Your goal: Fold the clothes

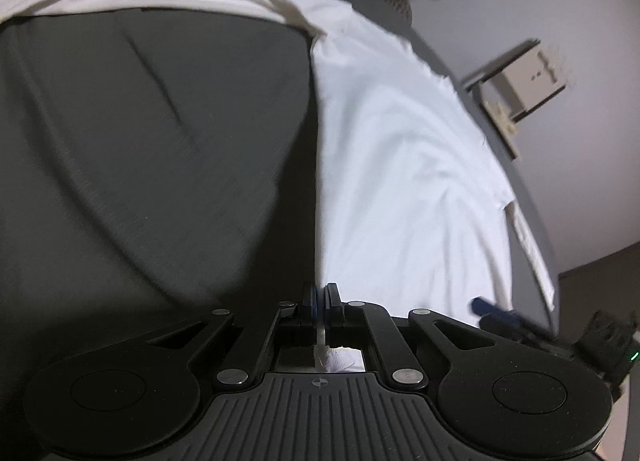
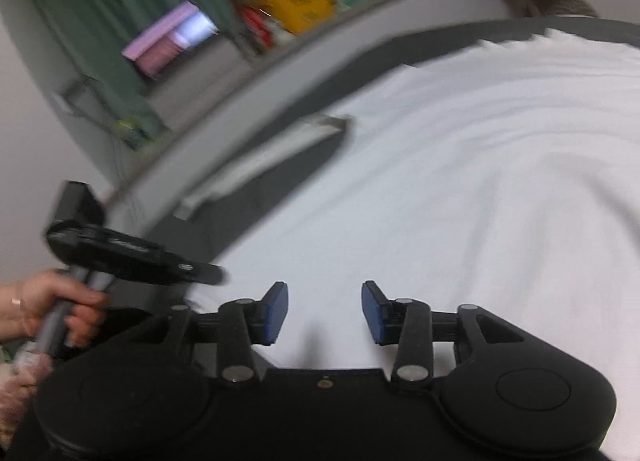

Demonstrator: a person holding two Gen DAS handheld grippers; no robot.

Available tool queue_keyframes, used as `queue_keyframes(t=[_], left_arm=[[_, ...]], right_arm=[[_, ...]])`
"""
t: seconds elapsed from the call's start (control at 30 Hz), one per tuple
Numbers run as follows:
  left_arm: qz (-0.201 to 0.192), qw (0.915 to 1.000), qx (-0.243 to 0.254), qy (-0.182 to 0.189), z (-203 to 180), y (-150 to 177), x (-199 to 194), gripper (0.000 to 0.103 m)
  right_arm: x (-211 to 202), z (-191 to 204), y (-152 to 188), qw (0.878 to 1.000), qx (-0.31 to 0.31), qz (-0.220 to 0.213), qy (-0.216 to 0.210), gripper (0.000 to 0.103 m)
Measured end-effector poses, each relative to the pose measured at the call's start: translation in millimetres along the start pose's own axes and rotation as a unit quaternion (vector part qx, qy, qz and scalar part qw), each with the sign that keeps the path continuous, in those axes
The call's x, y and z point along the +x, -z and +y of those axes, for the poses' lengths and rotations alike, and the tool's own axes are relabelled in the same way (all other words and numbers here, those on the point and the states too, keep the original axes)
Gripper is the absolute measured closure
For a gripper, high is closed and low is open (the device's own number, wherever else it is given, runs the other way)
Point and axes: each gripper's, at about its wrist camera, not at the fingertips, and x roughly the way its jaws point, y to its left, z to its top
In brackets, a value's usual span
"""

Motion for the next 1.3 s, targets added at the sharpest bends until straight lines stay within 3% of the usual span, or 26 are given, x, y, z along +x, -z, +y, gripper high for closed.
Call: queue_keyframes(t=[0.1,0.2,0.4,0.53,0.67,0.93,1.03,1.13,1.3], left_arm=[[0.013,0.9996,0.017,-0.02,-2,-5,4,0.1],[0.024,0.9982,0.04,-0.036,1,-8,6,0.1],[0.027,0.9991,0.017,-0.026,13,-7,11,0.1],[0.025,0.9995,0.012,-0.014,14,-5,11,0.1],[0.022,0.9997,-0.003,-0.006,18,-5,10,0.1],[0.018,0.9997,-0.016,0.001,20,-4,12,0.1],[0.018,0.9997,-0.018,0.001,19,-5,13,0.1],[0.019,0.9996,-0.021,0.0,20,-5,14,0.1],[0.026,0.9996,-0.001,-0.012,17,-10,9,0.1]], right_arm=[[-21,-15,-12,0.997,0.011,0.036,0.065,0.06],[-52,-47,-21,0.99,0.055,0.059,0.113,0.046],[-108,-112,-31,0.962,0.153,0.106,0.198,0.043],[-123,-146,-25,0.941,0.228,0.131,0.214,0.043],[-124,-164,-16,0.926,0.291,0.143,0.194,0.043],[-100,-167,2,0.913,0.304,0.218,0.165,0.061],[-97,-166,8,0.912,0.315,0.224,0.139,0.075],[-97,-165,13,0.916,0.304,0.222,0.14,0.099],[-127,-173,9,0.922,0.291,0.2,0.16,0.1]])
